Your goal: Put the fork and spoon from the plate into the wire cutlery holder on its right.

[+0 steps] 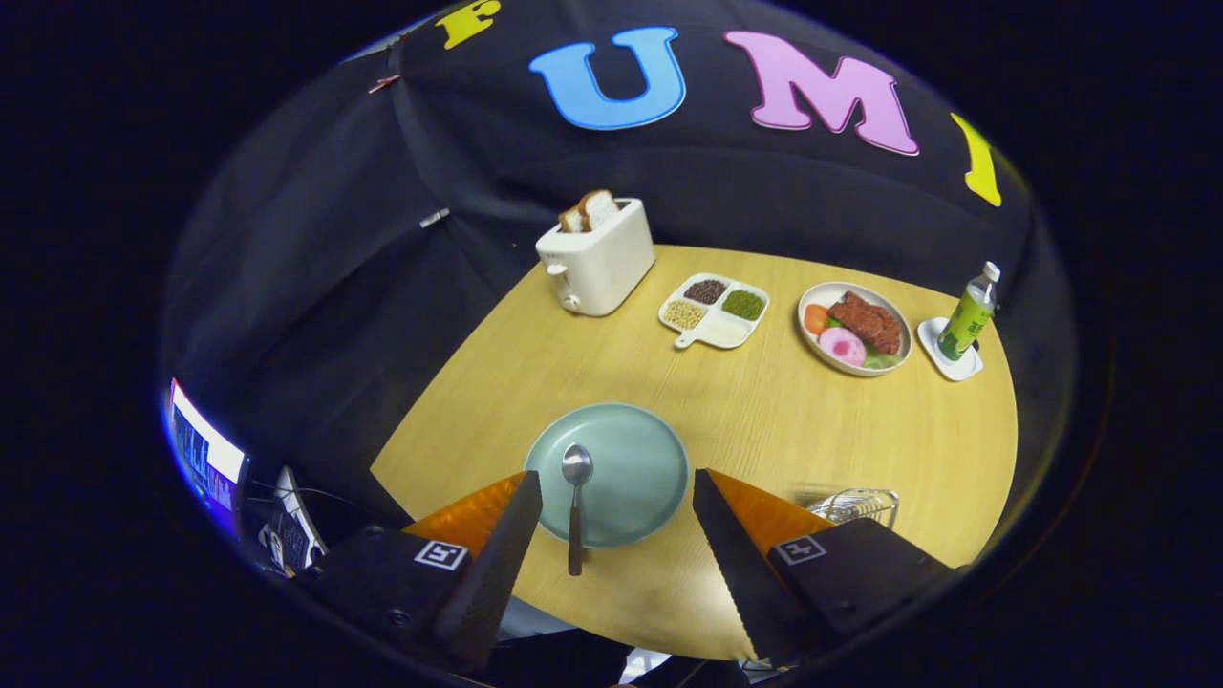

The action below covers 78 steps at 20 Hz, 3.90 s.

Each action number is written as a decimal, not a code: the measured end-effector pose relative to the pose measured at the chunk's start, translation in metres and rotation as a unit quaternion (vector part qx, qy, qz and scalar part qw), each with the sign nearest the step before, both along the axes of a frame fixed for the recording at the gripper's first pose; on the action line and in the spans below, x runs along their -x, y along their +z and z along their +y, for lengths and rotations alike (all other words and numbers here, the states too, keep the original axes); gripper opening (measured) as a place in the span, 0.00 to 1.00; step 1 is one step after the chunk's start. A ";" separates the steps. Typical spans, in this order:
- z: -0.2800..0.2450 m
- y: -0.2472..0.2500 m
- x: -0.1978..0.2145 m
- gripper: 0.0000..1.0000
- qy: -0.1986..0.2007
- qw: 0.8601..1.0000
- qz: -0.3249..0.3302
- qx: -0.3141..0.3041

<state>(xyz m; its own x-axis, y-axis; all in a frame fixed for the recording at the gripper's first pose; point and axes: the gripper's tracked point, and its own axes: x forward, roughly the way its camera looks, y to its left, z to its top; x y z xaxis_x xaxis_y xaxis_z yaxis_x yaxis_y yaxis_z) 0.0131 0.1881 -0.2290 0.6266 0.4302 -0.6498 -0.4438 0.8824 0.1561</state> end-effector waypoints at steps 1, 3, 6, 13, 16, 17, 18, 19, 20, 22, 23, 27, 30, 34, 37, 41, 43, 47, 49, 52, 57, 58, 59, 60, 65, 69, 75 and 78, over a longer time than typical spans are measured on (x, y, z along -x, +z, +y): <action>0.011 -0.017 0.001 0.99 0.009 1.000 0.011 0.010; 0.030 -0.050 0.008 0.99 0.027 0.998 0.045 0.031; 0.041 -0.095 0.017 1.00 0.030 0.992 0.112 0.053; 0.051 -0.153 0.003 1.00 0.023 0.981 0.153 0.119; 0.057 -0.163 0.003 0.99 0.031 0.976 0.160 0.142; 0.058 -0.167 0.003 0.99 0.039 0.974 0.159 0.156; 0.058 -0.171 0.003 0.98 0.047 0.972 0.159 0.169; 0.059 -0.174 0.004 0.98 0.050 0.970 0.159 0.177; 0.059 -0.176 0.005 0.89 0.050 0.968 0.165 0.182; 0.058 -0.183 0.007 0.66 0.047 0.964 0.178 0.192; 0.057 -0.185 0.009 0.58 0.046 0.962 0.182 0.198; 0.055 -0.191 0.011 0.38 0.043 0.957 0.200 0.203; 0.056 -0.189 0.012 0.18 0.033 0.958 0.213 0.190; 0.056 -0.188 0.011 0.09 0.030 0.958 0.226 0.171; 0.055 -0.177 0.008 0.09 0.023 0.963 0.223 0.152; 0.048 -0.147 0.006 0.09 0.031 0.970 0.202 0.134; 0.044 -0.130 0.007 0.09 0.036 0.972 0.194 0.124; 0.026 -0.091 0.013 0.09 0.041 0.975 0.194 0.096; 0.004 -0.064 0.019 0.09 0.042 0.977 0.190 0.090; -0.038 -0.033 0.030 0.09 0.048 0.975 0.197 0.088; -0.113 -0.009 0.036 0.09 0.026 0.973 0.206 0.102; -0.126 -0.008 0.039 0.09 0.021 0.971 0.213 0.102; -0.138 -0.008 0.042 0.09 0.015 0.969 0.225 0.100; -0.148 -0.008 0.043 0.09 0.010 0.967 0.233 0.101; -0.204 -0.022 0.044 0.09 -0.005 0.954 0.272 0.130; -0.224 -0.040 0.043 0.09 -0.016 0.938 0.322 0.127; -0.231 -0.066 0.040 0.09 -0.004 0.910 0.384 0.154; -0.231 -0.071 0.032 0.09 -0.011 0.906 0.393 0.158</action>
